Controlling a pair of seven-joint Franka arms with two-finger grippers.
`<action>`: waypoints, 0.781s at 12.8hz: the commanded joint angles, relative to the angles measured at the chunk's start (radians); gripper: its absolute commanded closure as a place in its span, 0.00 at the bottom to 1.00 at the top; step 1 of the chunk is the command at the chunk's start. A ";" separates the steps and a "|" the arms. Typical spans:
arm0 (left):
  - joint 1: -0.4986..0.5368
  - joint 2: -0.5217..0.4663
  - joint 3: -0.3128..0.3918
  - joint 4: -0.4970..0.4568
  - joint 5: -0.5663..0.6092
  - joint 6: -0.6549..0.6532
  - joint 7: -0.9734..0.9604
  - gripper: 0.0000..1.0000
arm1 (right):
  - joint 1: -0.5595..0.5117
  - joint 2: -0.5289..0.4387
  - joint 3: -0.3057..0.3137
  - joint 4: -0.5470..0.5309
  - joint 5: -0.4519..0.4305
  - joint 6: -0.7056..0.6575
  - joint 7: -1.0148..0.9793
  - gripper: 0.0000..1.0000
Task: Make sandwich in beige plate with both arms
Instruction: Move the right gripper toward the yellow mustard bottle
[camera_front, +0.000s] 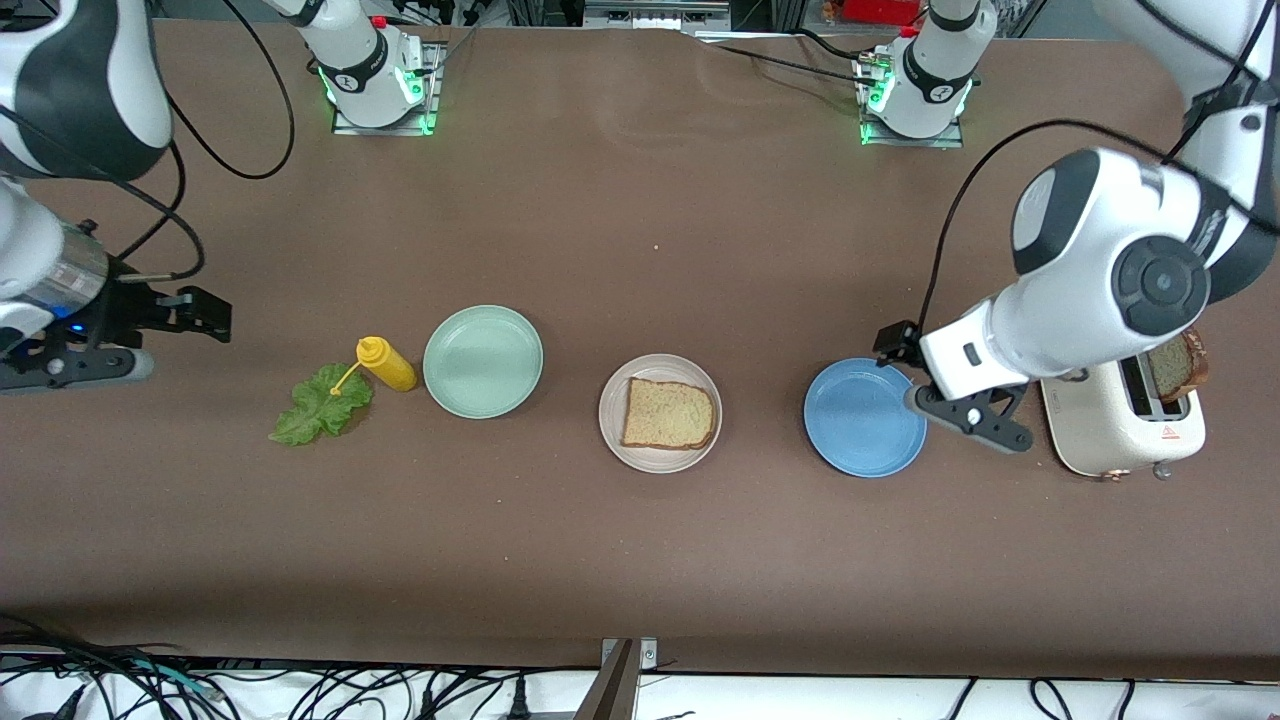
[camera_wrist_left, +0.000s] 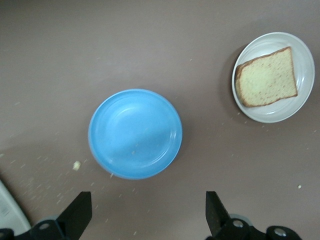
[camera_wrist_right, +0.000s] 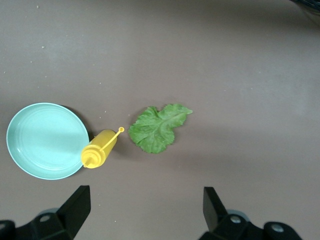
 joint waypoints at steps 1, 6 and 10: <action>0.001 -0.093 0.012 -0.018 0.077 -0.088 -0.033 0.00 | 0.013 -0.004 0.006 0.018 0.025 -0.006 -0.009 0.00; 0.005 -0.145 0.086 0.111 0.067 -0.259 -0.042 0.00 | 0.027 0.004 0.009 0.012 0.028 -0.012 -0.301 0.00; 0.009 -0.312 0.153 -0.095 0.050 -0.237 -0.042 0.00 | -0.037 0.050 0.009 0.004 0.116 0.036 -0.663 0.00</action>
